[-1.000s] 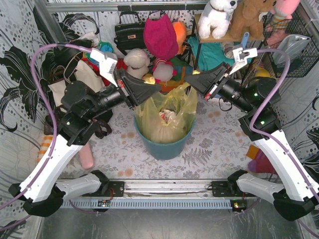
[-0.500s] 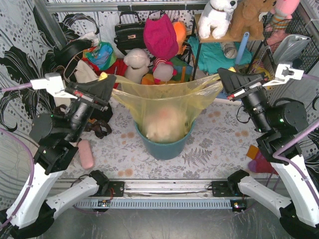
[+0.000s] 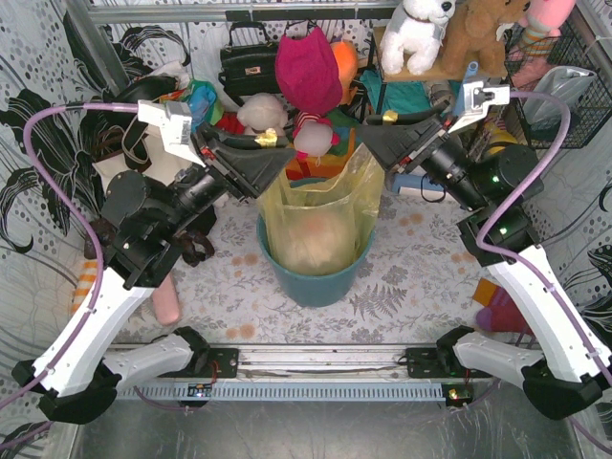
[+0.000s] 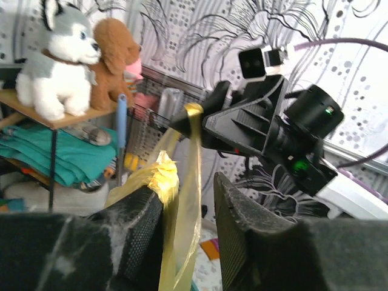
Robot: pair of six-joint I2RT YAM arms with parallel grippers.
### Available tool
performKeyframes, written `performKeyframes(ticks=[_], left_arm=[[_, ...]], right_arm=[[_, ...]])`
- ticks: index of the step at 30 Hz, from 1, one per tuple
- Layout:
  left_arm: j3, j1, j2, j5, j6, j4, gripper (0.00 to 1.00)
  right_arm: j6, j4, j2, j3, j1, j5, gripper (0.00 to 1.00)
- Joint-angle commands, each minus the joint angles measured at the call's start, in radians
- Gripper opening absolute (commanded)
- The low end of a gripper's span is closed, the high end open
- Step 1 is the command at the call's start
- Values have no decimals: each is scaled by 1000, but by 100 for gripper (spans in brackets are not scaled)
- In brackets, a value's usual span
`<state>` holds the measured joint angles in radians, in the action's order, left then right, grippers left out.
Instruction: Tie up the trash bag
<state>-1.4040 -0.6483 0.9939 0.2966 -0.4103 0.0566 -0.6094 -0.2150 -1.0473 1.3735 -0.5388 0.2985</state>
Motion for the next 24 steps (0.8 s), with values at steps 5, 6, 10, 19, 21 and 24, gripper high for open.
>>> performKeyframes(ticks=[5,6,10,19,21,24], left_arm=[[79,-2,-53,78,-23,46,57],[91,-2,-55,82,-28,44,59],[80,-2,-26,86,-35,18,63],[-218,-2,96,164,-17,48,63],[-165,-2,76,152,-26,52,63],[-16,-2,18,101,-64,88,63]], right_arm=[[-122,-200,-15,-84,-2,225,58],[-138,-219,-13,-105,-1,232,57],[-161,-232,-33,-99,-1,244,50],[-156,-217,-151,197,-6,308,49],[-165,-247,-129,130,-7,291,49],[-197,-269,-89,-11,-7,270,49]])
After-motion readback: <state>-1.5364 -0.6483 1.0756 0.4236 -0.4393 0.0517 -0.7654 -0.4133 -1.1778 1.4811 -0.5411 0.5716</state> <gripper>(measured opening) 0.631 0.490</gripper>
